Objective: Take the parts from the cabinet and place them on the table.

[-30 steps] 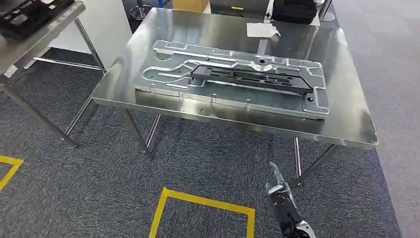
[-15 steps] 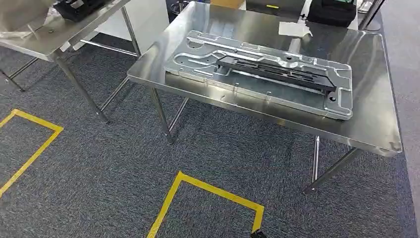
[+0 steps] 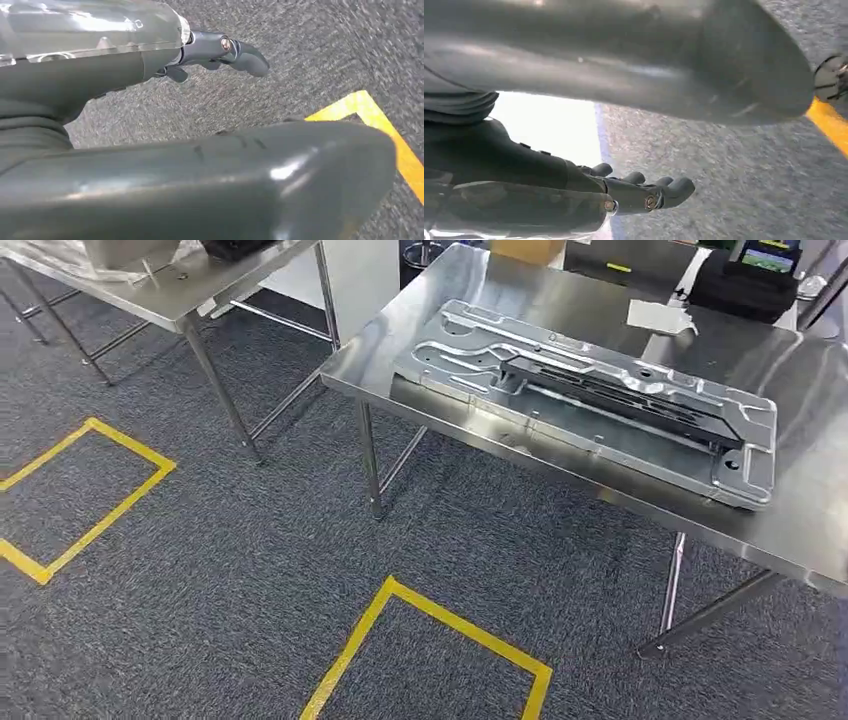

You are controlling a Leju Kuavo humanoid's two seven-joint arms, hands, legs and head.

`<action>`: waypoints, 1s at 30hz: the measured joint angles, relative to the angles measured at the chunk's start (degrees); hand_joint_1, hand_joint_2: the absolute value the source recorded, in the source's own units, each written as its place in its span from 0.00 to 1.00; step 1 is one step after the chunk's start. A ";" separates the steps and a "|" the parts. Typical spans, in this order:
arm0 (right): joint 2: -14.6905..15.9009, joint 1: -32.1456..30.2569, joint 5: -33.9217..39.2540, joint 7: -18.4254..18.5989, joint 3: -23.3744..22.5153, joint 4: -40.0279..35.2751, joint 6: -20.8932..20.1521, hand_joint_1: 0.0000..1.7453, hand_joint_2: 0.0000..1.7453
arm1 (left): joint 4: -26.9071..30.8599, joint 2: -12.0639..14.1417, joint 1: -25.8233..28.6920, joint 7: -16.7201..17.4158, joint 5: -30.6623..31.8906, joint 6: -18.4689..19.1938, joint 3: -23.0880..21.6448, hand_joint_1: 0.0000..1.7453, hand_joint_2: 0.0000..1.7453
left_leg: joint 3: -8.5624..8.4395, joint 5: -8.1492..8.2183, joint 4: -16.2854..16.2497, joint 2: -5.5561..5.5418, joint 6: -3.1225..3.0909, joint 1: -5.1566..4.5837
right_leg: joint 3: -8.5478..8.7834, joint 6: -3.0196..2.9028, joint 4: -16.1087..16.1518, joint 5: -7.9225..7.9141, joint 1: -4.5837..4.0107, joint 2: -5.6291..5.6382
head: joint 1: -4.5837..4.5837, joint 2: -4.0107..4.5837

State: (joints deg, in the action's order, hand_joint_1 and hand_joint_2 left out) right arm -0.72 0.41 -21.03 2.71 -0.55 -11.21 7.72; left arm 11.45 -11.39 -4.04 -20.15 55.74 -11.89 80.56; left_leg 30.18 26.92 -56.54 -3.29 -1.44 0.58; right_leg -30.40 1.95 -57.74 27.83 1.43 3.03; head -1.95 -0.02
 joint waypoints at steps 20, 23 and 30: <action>-0.31 0.64 -0.48 -4.02 -1.33 0.81 0.39 0.00 0.00 | 0.00 0.24 0.69 -0.98 1.35 0.37 -1.57 0.00 0.00 | -0.10 1.40 -0.44 5.98 0.55 -1.00 | -0.31 -1.80 0.37 -0.15 -1.62 -9.84 | 0.00 0.00; -0.09 0.65 -0.88 -1.98 -1.31 0.87 -0.22 0.00 0.00 | 0.00 0.22 0.74 0.55 1.20 -0.50 -1.55 0.00 0.00 | -0.40 0.21 0.62 4.62 -0.58 -0.49 | -1.78 -0.73 -3.47 3.30 -1.31 -5.28 | 0.00 0.00; 0.00 0.50 -1.27 1.25 -1.29 1.29 -2.86 0.00 0.00 | 0.00 0.20 0.69 1.99 1.29 0.98 -1.53 0.00 0.00 | 0.24 0.06 -0.40 -0.26 -0.48 -0.36 | -2.69 -0.21 -6.29 1.44 -0.36 -2.33 | 0.00 0.00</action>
State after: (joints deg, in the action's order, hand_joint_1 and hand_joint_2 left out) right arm -0.72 0.91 -22.30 3.96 -1.84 -9.92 4.85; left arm 11.45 -11.19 -3.35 -18.16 57.02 -10.91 79.03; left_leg 30.41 26.99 -56.94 -3.55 -1.92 0.22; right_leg -33.09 1.74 -64.03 29.27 1.06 0.71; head -1.95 -0.02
